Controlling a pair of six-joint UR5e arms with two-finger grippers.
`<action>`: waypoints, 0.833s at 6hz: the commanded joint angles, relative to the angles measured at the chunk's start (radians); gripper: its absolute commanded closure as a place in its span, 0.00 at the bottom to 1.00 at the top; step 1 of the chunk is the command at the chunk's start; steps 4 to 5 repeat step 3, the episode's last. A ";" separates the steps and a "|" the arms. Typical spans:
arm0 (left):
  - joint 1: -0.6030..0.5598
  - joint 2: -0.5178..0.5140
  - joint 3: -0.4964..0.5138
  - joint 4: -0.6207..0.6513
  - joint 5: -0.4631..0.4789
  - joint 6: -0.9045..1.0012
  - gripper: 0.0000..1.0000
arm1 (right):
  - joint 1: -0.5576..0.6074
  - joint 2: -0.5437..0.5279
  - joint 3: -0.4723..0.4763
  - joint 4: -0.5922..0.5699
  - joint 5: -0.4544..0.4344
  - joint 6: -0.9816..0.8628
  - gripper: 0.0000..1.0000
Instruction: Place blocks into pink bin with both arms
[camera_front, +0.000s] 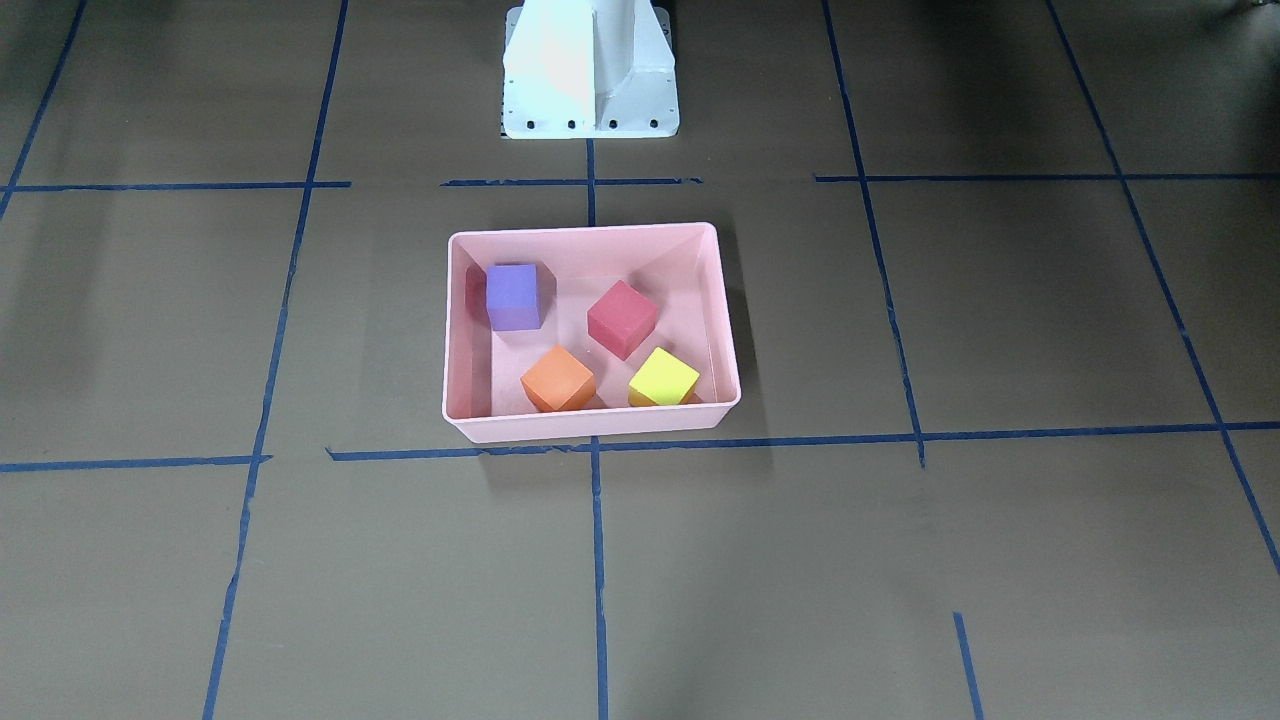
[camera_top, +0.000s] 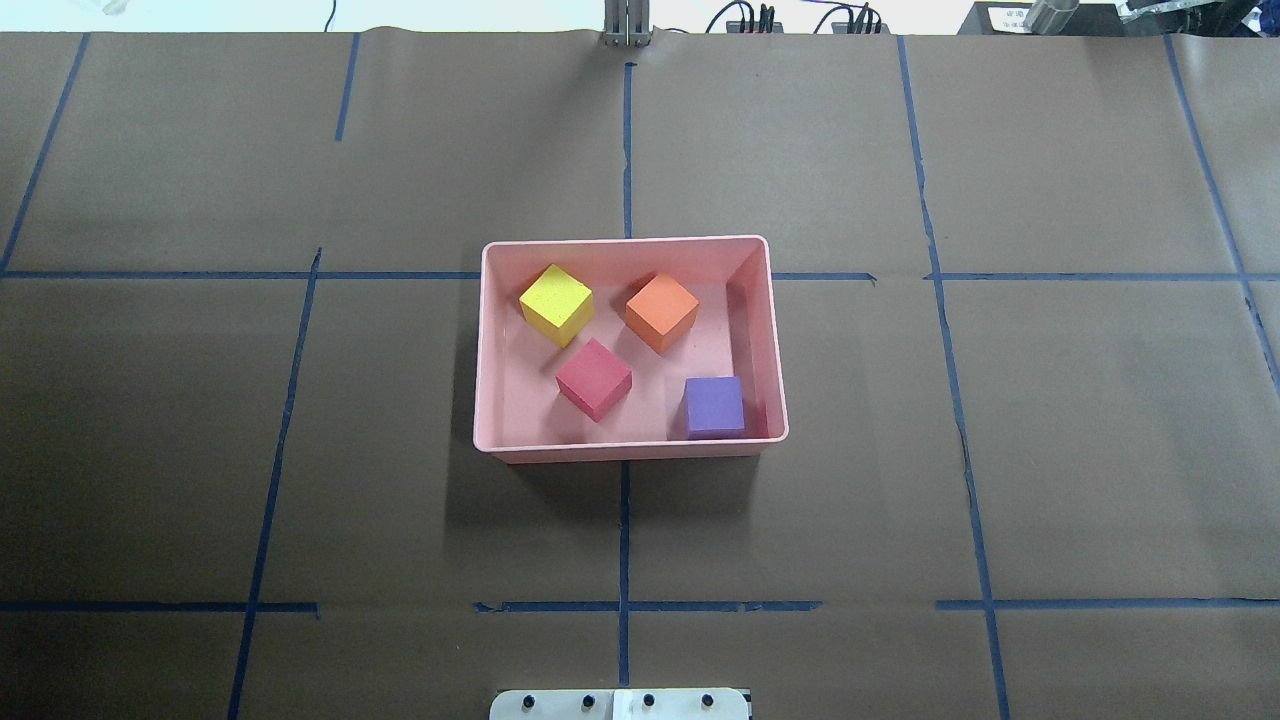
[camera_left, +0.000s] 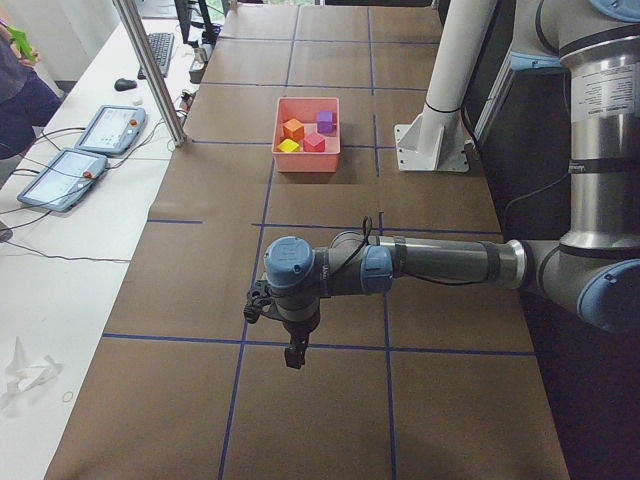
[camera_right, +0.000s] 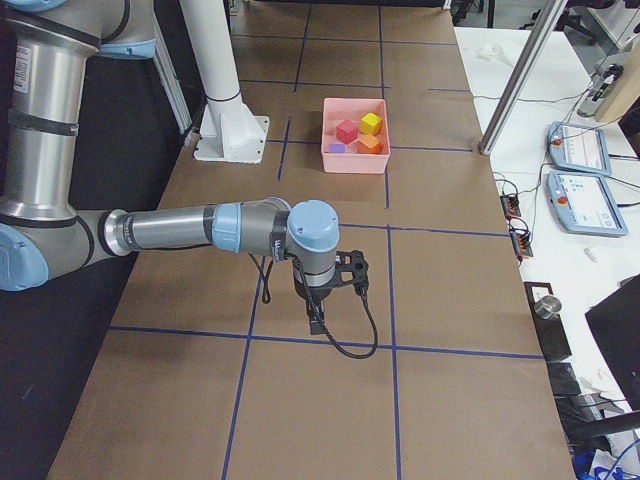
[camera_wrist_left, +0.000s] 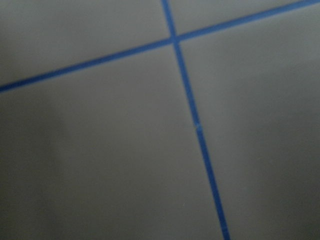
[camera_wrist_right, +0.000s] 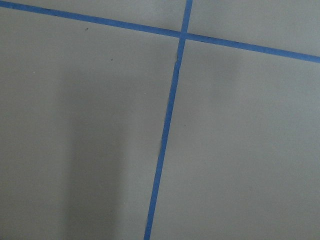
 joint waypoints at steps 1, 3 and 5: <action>-0.010 0.009 -0.021 -0.004 -0.003 0.002 0.00 | 0.000 0.000 0.001 0.000 0.002 0.000 0.00; -0.011 0.012 -0.027 -0.002 -0.006 0.003 0.00 | 0.000 -0.002 -0.005 0.014 0.002 0.001 0.00; -0.011 0.012 -0.027 -0.002 -0.006 0.003 0.00 | 0.000 -0.002 -0.005 0.014 0.002 0.001 0.00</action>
